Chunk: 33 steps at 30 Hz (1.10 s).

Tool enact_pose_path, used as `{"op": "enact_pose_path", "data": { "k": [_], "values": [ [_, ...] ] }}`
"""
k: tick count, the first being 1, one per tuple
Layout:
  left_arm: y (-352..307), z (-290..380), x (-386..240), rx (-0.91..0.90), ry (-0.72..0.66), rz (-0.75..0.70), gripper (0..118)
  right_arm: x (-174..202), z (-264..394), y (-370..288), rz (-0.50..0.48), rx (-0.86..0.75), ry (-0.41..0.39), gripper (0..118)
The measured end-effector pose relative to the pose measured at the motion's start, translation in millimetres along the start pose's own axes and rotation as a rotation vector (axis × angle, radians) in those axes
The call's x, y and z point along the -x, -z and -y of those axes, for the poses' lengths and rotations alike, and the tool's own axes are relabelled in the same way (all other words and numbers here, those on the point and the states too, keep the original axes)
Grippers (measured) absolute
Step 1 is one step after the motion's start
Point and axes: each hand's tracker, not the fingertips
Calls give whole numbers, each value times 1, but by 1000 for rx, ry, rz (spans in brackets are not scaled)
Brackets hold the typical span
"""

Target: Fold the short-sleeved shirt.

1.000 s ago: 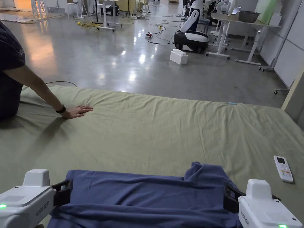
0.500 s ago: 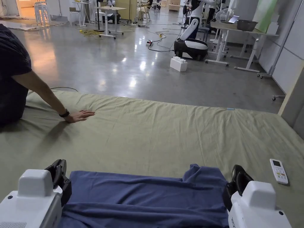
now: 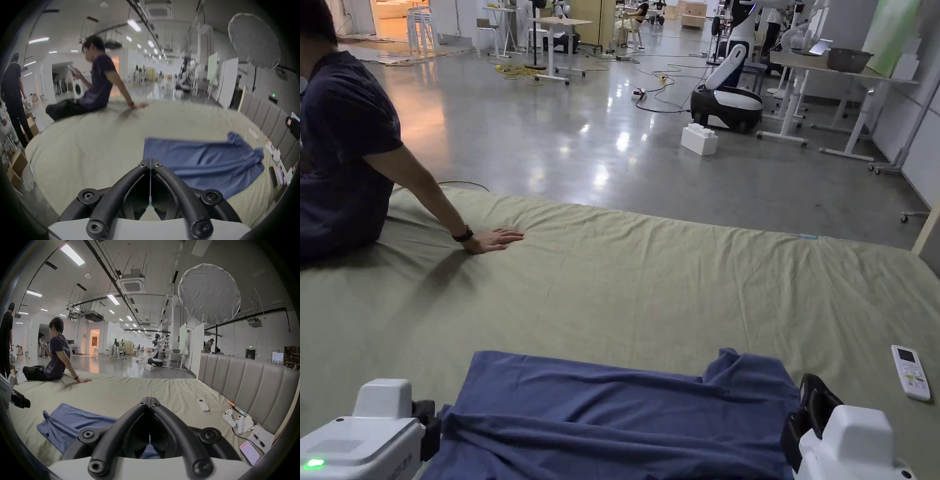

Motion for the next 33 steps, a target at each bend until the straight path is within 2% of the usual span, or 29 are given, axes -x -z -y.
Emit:
{"op": "enact_pose_path", "data": {
  "k": [1,2,3,4,5,6,7,10,16,18,20,22,25,28,31,32,33],
  "values": [
    [12,2,4,45,-7,5,5,0,2,-1,2,7,-6,1],
    [20,5,4,73,-12,13,15,-1,5,-1,2,14,-7,1],
    [32,6,7,131,-14,42,30,-2,8,0,1,23,-8,1],
    [43,7,9,159,-21,30,54,-3,11,0,3,35,-10,1],
    [52,8,10,185,-20,29,67,-3,13,-1,3,43,-11,1],
    [60,8,11,235,-14,42,73,-5,17,-1,2,54,-16,1],
    [69,9,10,288,-7,51,74,-5,19,0,5,64,-21,1],
    [88,8,10,351,-6,-4,74,-10,27,0,14,95,-31,1],
    [116,27,-1,499,68,-18,72,-17,42,3,27,177,-18,1],
    [108,28,-2,433,73,-32,64,-19,45,2,32,188,-26,1],
    [107,29,-6,443,82,-36,48,-22,48,4,38,200,-26,1],
    [103,30,-7,439,81,-30,45,-24,52,5,41,219,-23,1],
    [96,32,-11,444,149,-17,15,-29,58,6,53,244,-21,1],
    [87,34,-5,433,127,10,8,-41,63,11,62,280,-15,1],
    [78,38,2,402,56,19,7,-59,68,19,72,330,4,2],
    [75,40,3,385,55,20,7,-66,72,24,60,390,56,4],
    [73,42,3,380,56,23,6,-73,77,29,65,455,79,13]
  ]
}}
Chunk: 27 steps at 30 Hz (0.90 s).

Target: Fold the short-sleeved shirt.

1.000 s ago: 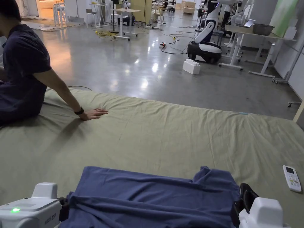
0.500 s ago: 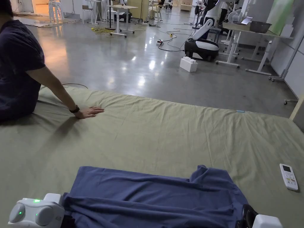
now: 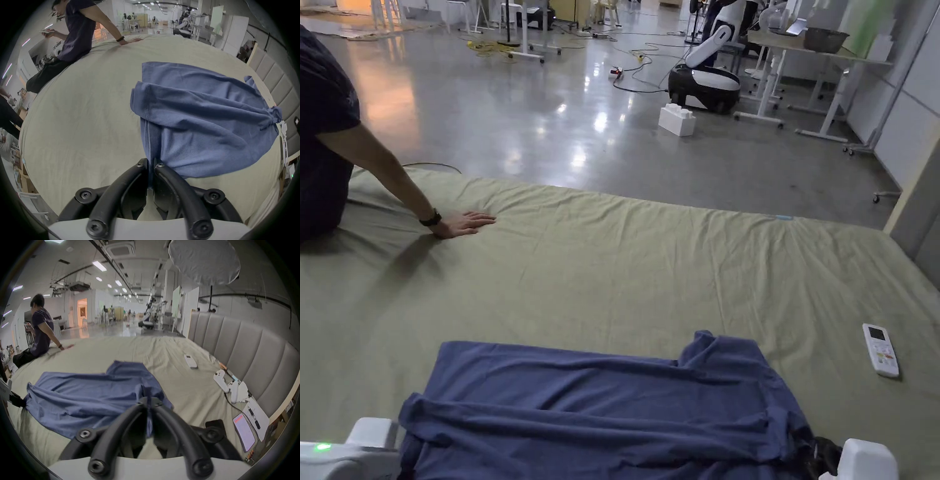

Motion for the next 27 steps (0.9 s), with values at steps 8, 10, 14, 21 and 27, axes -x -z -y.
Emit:
{"op": "enact_pose_path", "data": {
  "k": [8,10,14,21,27],
  "values": [
    [-14,9,5,-69,-33,43,5,-19,-3,82,-79,326,-115,72],
    [-15,7,6,-87,-51,49,5,-16,0,101,-66,395,-149,74],
    [-13,4,6,-98,-48,58,5,-11,14,129,-77,518,-227,71],
    [-20,-3,7,-131,-74,80,5,-11,16,129,-149,519,-125,19],
    [-36,-13,9,-172,-78,108,5,-4,4,111,-132,469,-152,9]
  ]
}}
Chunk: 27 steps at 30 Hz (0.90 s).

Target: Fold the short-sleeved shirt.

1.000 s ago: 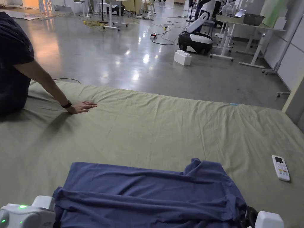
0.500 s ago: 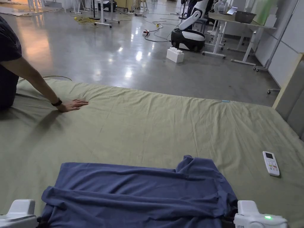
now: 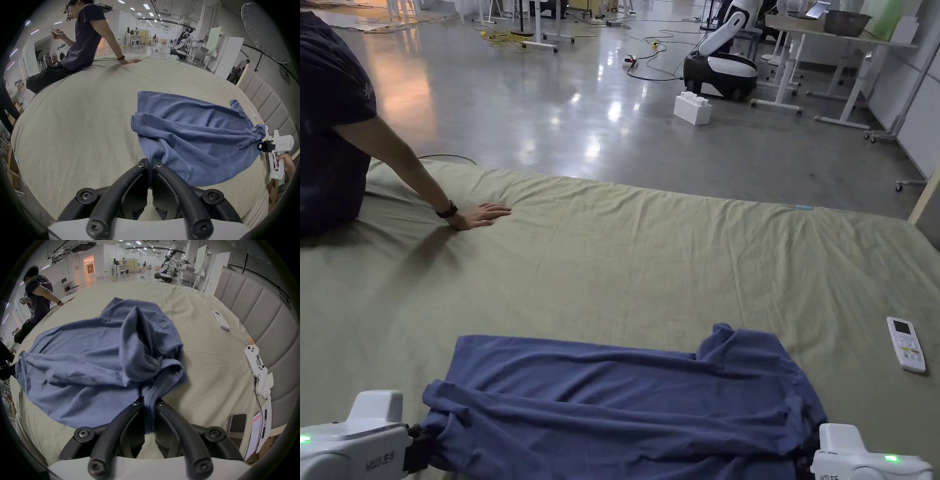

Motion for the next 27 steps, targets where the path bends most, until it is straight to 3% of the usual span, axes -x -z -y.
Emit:
{"op": "enact_pose_path", "data": {
  "k": [14,20,27],
  "values": [
    [-66,-20,1,-103,32,53,5,-4,-12,-100,-12,-118,-36,9],
    [-91,13,16,-95,5,54,5,-4,35,-123,-1,-76,-46,9],
    [-81,71,31,27,5,32,5,2,107,-111,0,43,4,9]
  ]
}}
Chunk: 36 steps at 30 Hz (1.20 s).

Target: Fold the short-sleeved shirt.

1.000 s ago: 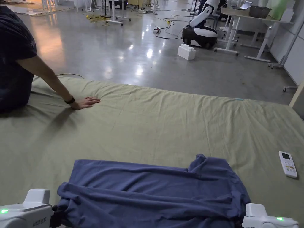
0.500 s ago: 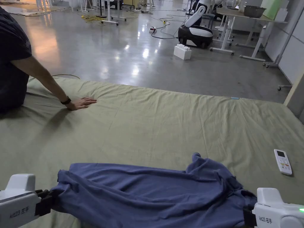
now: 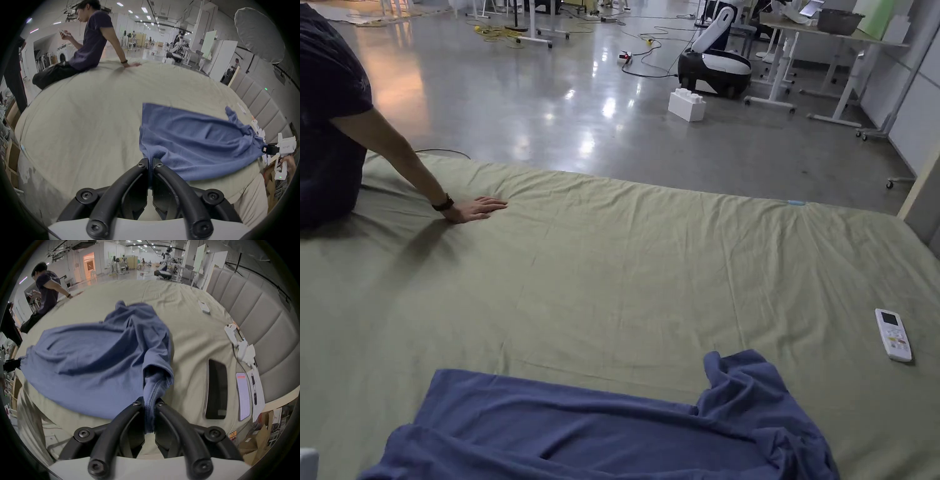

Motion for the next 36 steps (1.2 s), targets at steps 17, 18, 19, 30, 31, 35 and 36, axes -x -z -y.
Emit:
{"op": "enact_pose_path", "data": {
  "k": [17,18,19,30,31,35,36],
  "values": [
    [49,26,2,112,134,-89,42,20,30,29,182,-49,-84,71],
    [43,23,0,80,139,-93,51,19,28,20,183,-70,-68,71],
    [37,20,-2,49,143,-92,58,20,24,10,175,-124,-34,72],
    [-1,-43,-69,-497,89,-75,58,76,-43,-60,141,-721,48,75],
    [-6,-48,-78,-543,87,-95,58,81,-49,-65,141,-772,59,71],
    [-25,-63,-98,-666,80,-104,50,96,-70,-82,138,-905,84,43],
    [-28,-65,-101,-683,79,-91,41,99,-74,-84,115,-904,107,38]
  ]
}}
